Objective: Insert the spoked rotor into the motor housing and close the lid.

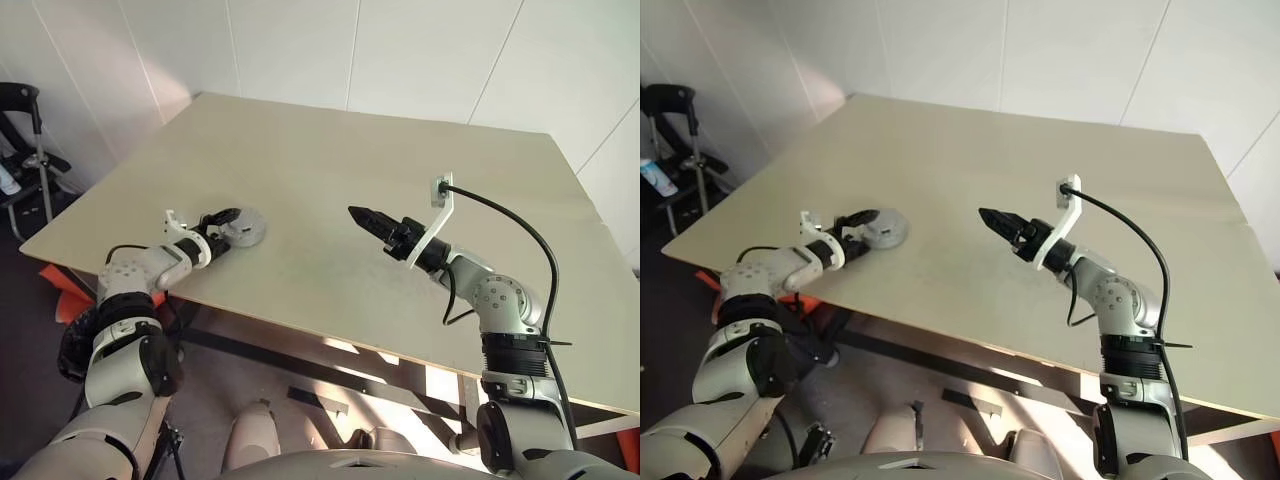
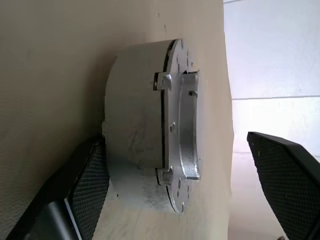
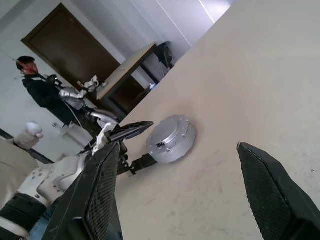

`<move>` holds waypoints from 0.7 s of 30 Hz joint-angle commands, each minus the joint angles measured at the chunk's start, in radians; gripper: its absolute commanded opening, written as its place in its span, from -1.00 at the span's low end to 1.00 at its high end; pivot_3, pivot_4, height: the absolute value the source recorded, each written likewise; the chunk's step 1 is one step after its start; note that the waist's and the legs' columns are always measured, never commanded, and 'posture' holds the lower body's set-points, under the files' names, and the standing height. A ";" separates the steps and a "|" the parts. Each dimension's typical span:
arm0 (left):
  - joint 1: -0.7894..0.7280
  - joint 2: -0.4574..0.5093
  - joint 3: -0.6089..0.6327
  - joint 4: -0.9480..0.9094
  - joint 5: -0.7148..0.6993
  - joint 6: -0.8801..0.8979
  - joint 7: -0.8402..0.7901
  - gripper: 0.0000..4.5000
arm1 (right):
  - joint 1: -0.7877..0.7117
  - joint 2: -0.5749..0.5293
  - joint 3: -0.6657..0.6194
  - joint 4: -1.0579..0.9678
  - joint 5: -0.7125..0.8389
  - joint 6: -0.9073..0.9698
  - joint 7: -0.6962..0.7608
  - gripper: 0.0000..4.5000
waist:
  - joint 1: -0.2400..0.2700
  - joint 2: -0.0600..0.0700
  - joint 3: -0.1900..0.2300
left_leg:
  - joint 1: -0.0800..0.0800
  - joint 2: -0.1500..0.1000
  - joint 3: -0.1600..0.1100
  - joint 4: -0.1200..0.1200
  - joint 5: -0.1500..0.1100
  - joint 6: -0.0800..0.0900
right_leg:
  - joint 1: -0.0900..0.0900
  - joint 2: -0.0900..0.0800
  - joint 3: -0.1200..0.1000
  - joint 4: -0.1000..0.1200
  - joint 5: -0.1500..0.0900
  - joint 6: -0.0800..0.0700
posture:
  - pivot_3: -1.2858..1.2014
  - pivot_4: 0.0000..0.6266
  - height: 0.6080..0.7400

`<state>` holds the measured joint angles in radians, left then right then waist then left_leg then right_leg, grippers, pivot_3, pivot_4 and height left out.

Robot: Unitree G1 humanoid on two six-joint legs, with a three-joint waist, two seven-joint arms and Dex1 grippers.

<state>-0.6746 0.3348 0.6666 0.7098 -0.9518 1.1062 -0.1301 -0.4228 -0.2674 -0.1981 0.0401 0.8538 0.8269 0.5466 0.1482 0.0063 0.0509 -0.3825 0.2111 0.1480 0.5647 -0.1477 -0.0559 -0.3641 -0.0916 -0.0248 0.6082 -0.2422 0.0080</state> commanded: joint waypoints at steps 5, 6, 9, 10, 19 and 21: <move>0.065 0.017 -0.023 -0.111 -0.024 0.173 -0.022 0.99 | -0.034 0.007 -0.016 0.002 -0.003 -0.018 0.006 0.91 | 0.000 0.000 0.000 | 0.000 0.000 0.000 -0.001 -0.001 0.001 | -0.001 0.000 0.000 0.000 -0.001 -0.001 | 0.03 -1.00 1.00; 0.067 0.011 -0.024 -0.120 -0.025 0.187 -0.024 0.99 | -0.037 0.008 -0.016 0.005 -0.004 -0.018 0.007 0.91 | 0.000 0.000 0.000 | 0.000 0.000 0.000 -0.001 -0.001 0.002 | -0.001 0.000 0.000 0.000 -0.001 -0.001 | 0.03 -1.00 1.00; 0.065 -0.016 -0.024 -0.135 -0.037 0.233 -0.031 0.99 | -0.041 0.009 -0.015 0.008 -0.009 -0.018 0.007 0.91 | 0.002 0.000 0.000 | 0.000 0.000 0.000 -0.001 -0.001 0.002 | -0.001 0.000 0.000 0.000 -0.001 -0.001 | 0.03 -1.00 1.00; 0.063 -0.027 -0.024 -0.141 -0.041 0.249 -0.033 0.99 | -0.041 0.009 -0.014 0.008 -0.011 -0.018 0.008 0.91 | 0.004 0.000 0.000 | 0.000 0.000 0.000 -0.001 -0.001 0.002 | 0.000 0.000 0.000 0.000 -0.001 -0.001 | 0.03 -1.00 1.00; 0.063 -0.081 -0.197 -0.326 0.029 0.205 -0.149 0.99 | -0.037 0.006 0.003 0.011 -0.064 -0.038 0.000 0.91 | 0.003 0.000 0.000 | 0.000 -0.001 0.000 -0.001 0.000 0.000 | 0.001 -0.002 0.000 0.000 -0.001 -0.001 | 0.03 -1.00 1.00; 0.090 -0.064 -0.311 -0.442 0.106 0.090 -0.211 0.99 | -0.029 -0.006 0.020 0.016 -0.104 -0.054 0.003 0.91 | 0.002 0.000 0.000 | -0.001 0.000 0.000 -0.001 0.001 -0.001 | 0.000 -0.001 -0.001 -0.001 -0.001 -0.001 | 0.03 -1.00 1.00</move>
<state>-0.5831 0.2441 0.4282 0.3821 -0.8981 1.2887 -0.2782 -0.4450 -0.2614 -0.1877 0.0659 0.7747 0.8031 0.5440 0.1500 0.0062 0.0509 -0.3833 0.2115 0.1482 0.5631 -0.1469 -0.0568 -0.3648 -0.0919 -0.0253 0.6075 -0.2431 0.0068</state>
